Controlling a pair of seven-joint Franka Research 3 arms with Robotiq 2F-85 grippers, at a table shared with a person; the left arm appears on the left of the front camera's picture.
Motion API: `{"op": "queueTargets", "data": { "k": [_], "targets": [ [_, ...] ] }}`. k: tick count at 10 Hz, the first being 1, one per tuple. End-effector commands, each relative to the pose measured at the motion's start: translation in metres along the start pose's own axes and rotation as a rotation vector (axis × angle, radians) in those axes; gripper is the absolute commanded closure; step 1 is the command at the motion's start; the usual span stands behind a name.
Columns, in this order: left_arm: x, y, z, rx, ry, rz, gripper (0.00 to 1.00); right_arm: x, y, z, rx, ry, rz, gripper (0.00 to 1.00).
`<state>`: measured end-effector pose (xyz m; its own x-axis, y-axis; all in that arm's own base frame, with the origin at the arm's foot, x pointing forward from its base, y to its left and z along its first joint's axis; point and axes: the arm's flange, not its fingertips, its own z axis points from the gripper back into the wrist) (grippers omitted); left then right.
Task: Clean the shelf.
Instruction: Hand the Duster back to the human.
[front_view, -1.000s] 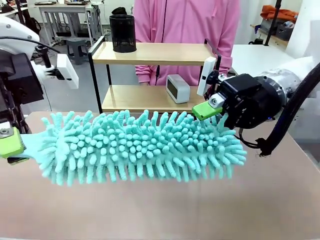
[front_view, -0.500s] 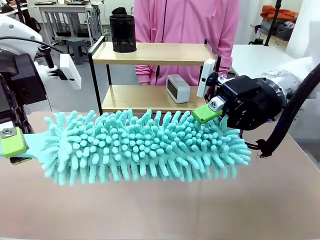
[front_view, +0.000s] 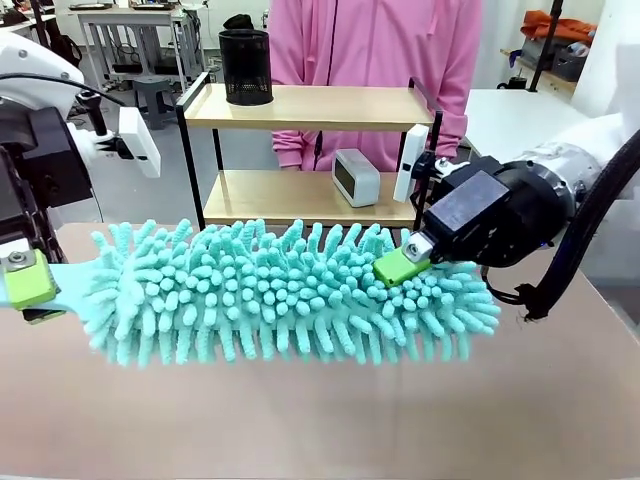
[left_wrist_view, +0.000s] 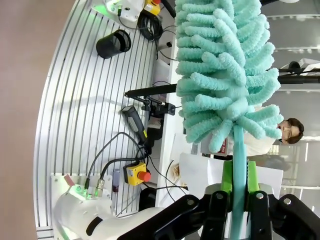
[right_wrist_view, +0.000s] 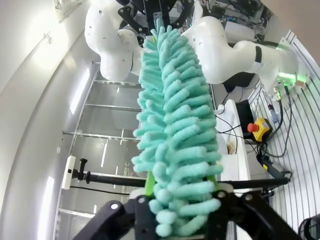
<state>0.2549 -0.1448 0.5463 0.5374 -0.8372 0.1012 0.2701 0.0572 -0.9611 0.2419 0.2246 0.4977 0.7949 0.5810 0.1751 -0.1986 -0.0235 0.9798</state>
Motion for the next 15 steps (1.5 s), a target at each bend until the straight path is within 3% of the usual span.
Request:
{"op": "queueTargets", "data": {
  "k": [1, 2, 8, 9, 10, 11, 13, 14, 15],
  "targets": [
    [0.005, -0.002, 0.006, -0.02, -0.044, -0.011, 0.87, -0.016, -0.003, -0.002, 0.002, 0.022, -0.017, 0.95],
    [0.005, -0.002, 0.006, -0.022, -0.046, -0.007, 0.87, -0.016, -0.003, -0.002, -0.004, 0.025, -0.026, 1.0],
    [0.003, -0.002, 0.006, -0.012, -0.033, -0.013, 0.87, -0.014, -0.006, 0.0, 0.0, 0.019, -0.039, 1.0],
    [0.003, -0.003, 0.007, -0.013, -0.037, -0.018, 0.48, -0.014, -0.006, 0.0, -0.001, 0.023, -0.043, 1.0],
    [0.002, -0.005, 0.009, -0.003, -0.051, -0.025, 0.3, -0.013, -0.006, 0.0, 0.0, 0.028, -0.05, 1.0],
    [0.0, -0.007, 0.015, 0.006, -0.071, -0.028, 0.0, -0.014, -0.006, 0.0, 0.005, 0.029, -0.053, 1.0],
    [-0.008, -0.011, 0.031, 0.03, -0.136, -0.036, 0.0, -0.014, -0.005, 0.007, 0.012, 0.018, -0.057, 1.0],
    [-0.016, -0.011, 0.044, 0.047, -0.186, -0.037, 0.05, -0.014, -0.005, 0.014, 0.007, 0.006, -0.062, 1.0],
    [-0.029, -0.01, 0.061, 0.077, -0.27, -0.022, 0.0, -0.015, -0.003, 0.023, 0.011, -0.007, -0.076, 1.0]
  ]
}}
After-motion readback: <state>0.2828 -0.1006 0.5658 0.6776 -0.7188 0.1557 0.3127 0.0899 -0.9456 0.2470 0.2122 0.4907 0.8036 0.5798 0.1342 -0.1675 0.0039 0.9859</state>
